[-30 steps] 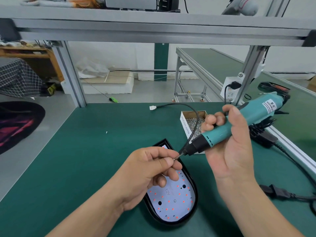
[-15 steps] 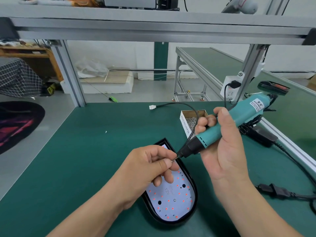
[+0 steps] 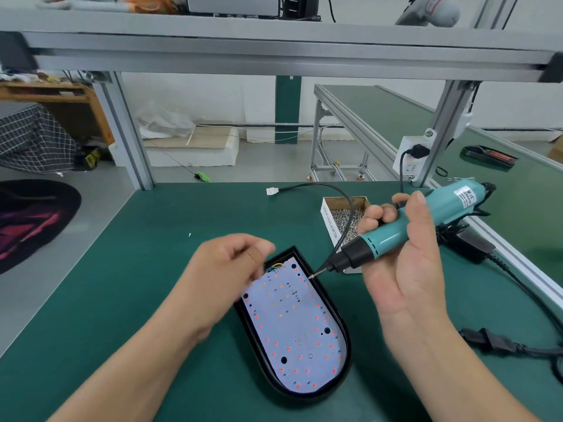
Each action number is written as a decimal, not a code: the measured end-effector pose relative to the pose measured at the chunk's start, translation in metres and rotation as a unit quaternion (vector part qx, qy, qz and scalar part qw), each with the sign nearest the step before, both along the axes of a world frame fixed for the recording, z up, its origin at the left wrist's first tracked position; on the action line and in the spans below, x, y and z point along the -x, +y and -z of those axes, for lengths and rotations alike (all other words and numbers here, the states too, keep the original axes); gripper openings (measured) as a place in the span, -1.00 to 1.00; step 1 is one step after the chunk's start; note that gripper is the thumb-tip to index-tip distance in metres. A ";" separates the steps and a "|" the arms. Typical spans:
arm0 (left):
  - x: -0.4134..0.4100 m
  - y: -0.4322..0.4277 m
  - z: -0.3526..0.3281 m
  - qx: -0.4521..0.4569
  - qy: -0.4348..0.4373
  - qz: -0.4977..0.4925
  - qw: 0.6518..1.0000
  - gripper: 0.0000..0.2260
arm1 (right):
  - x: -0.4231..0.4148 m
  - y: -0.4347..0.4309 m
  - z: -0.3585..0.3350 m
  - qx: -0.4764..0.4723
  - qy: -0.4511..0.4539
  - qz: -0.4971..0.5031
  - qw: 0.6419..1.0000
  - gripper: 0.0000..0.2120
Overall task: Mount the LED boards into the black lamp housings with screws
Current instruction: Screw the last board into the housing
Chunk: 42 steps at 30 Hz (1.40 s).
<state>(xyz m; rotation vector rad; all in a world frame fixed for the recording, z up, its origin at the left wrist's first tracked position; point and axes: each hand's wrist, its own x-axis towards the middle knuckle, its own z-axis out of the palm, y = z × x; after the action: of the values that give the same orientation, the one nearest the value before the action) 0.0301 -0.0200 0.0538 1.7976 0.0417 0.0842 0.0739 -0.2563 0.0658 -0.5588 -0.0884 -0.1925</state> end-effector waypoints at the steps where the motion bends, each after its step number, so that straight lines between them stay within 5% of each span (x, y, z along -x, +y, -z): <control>1: -0.006 0.010 0.001 -0.084 -0.019 -0.038 0.996 -0.83 | -0.001 -0.002 0.000 0.002 -0.002 0.003 1.000 -0.81; 3: -0.012 0.022 0.004 -0.194 0.004 -0.052 0.980 -0.72 | -0.002 -0.003 0.000 0.010 -0.005 0.008 1.000 -0.81; 8: -0.017 0.010 0.014 -0.280 0.107 0.027 0.954 -0.30 | -0.004 0.002 0.003 0.041 -0.008 0.020 0.999 -0.85; 23: -0.029 -0.010 0.023 -0.255 0.083 0.099 0.958 -0.50 | -0.007 0.012 0.005 0.208 -0.085 0.061 0.973 -0.91; 42: -0.034 -0.008 0.027 -0.266 0.071 0.113 0.955 -0.55 | -0.009 0.019 0.007 0.261 -0.092 0.043 0.960 -0.92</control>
<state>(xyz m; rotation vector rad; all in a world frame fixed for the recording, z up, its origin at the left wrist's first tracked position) 0.0642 -0.0280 0.0268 2.3319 -0.0931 -0.2191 0.0827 -0.2374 0.0593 -1.0722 -0.3014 -0.3100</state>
